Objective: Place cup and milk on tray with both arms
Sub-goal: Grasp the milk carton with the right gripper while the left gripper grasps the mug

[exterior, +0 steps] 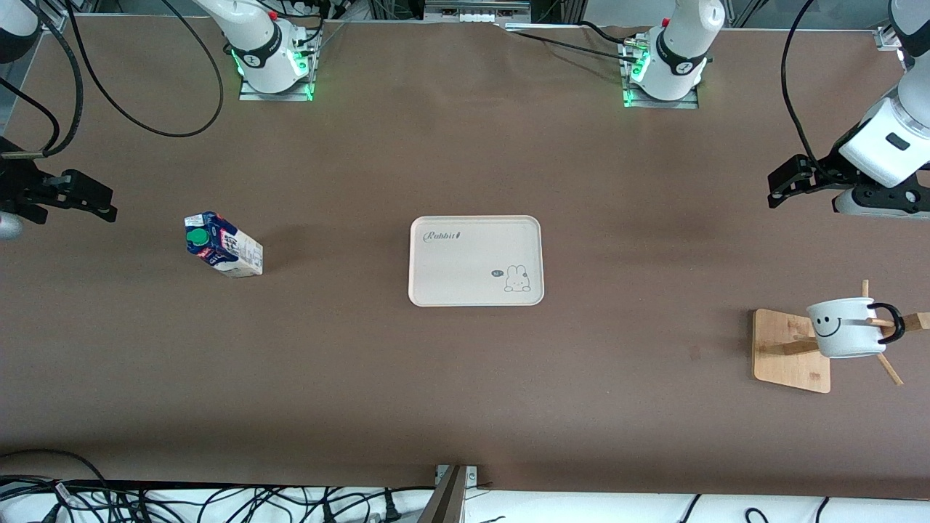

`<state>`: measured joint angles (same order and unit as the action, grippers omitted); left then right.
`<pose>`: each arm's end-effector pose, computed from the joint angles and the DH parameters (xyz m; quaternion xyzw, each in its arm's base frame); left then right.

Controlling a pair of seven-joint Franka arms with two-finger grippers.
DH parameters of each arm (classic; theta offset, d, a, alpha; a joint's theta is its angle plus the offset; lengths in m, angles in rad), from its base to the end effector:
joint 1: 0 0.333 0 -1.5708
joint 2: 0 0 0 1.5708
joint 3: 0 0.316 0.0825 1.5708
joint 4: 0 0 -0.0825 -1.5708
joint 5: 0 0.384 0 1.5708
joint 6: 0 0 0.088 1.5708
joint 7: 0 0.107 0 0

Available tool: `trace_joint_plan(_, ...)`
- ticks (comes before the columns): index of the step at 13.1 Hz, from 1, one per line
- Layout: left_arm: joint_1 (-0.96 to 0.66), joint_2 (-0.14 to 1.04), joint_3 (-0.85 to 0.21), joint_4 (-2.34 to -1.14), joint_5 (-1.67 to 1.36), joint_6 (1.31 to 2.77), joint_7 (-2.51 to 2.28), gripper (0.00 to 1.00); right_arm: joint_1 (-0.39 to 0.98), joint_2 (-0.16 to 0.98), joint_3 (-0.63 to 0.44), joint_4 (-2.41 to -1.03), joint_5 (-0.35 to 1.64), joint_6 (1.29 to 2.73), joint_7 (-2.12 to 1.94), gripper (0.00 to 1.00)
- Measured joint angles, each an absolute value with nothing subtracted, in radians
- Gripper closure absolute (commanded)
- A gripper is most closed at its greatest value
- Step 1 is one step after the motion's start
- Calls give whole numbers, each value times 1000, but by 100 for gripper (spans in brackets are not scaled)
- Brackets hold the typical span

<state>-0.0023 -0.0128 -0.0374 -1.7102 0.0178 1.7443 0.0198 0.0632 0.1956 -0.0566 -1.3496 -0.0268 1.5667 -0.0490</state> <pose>0.5623 -0.0208 0.5806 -0.9992 0.0311 -0.0235 0.0088 0.6143 0.0049 0.6144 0.9994 0.0282 0.0105 0.0191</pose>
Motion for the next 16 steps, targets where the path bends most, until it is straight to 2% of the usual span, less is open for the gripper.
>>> trace_joint_plan(10,-2,-9,-33,-1710,17,1742,20,0,61,196,-59,-1352,-27,1515,-50,0)
trace_joint_plan(16,-7,18,-33,-1708,7,1731,19,0,67,217,-58,-1360,-27,1347,-63,0)
